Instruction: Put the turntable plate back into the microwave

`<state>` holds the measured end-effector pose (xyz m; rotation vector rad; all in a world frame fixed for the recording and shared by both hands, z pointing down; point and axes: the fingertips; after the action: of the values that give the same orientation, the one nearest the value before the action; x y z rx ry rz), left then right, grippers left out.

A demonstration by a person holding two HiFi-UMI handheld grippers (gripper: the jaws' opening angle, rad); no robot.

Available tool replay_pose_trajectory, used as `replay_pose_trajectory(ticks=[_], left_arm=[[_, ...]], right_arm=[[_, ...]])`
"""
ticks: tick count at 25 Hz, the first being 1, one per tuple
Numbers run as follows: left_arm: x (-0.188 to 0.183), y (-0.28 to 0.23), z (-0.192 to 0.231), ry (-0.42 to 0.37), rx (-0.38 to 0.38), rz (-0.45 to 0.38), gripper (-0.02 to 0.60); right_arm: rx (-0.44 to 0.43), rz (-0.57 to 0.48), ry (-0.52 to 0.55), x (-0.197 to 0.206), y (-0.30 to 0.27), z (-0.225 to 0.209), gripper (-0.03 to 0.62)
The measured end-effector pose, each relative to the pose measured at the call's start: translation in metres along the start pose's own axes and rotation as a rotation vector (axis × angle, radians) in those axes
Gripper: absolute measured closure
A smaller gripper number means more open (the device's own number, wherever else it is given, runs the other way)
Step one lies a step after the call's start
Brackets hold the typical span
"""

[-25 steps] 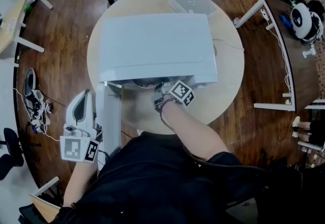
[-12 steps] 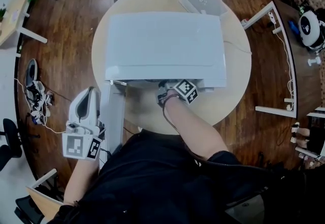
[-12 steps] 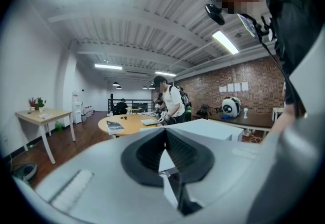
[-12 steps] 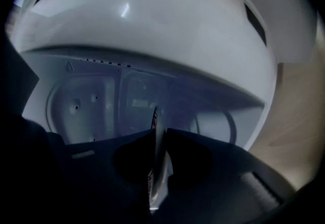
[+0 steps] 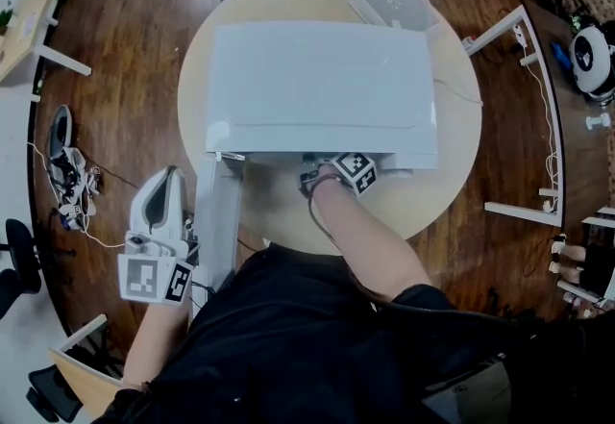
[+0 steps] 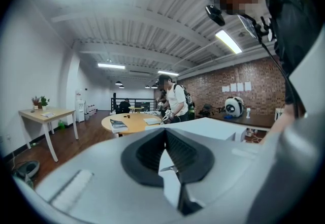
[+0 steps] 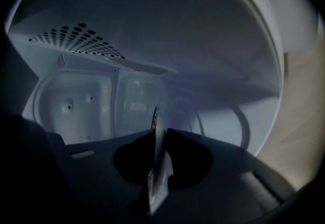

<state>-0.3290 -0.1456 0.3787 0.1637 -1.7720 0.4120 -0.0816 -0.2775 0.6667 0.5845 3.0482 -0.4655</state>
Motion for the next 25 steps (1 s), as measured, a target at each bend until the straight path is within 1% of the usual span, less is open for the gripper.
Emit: replay_pose_trajectory(ticks=[21, 25], left_arm=[[-0.001, 0.01, 0.007, -0.015, -0.038, -0.001, 0.578], [-0.004, 0.01, 0.005, -0.006, -0.034, -0.022, 0.577]], right_arm=[[0.001, -0.066, 0.02, -0.002, -0.021, 0.004, 0.565], [0.016, -0.066, 0.03, -0.005, -0.024, 0.001, 0.565]])
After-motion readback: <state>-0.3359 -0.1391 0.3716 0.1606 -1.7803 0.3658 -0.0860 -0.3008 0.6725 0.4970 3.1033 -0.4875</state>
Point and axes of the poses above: the fingertips, and each gripper's own axes: y backward along the fingers, z to its left, x out of its underside, and after that the axes turned 12 degrees about -y, right-handed
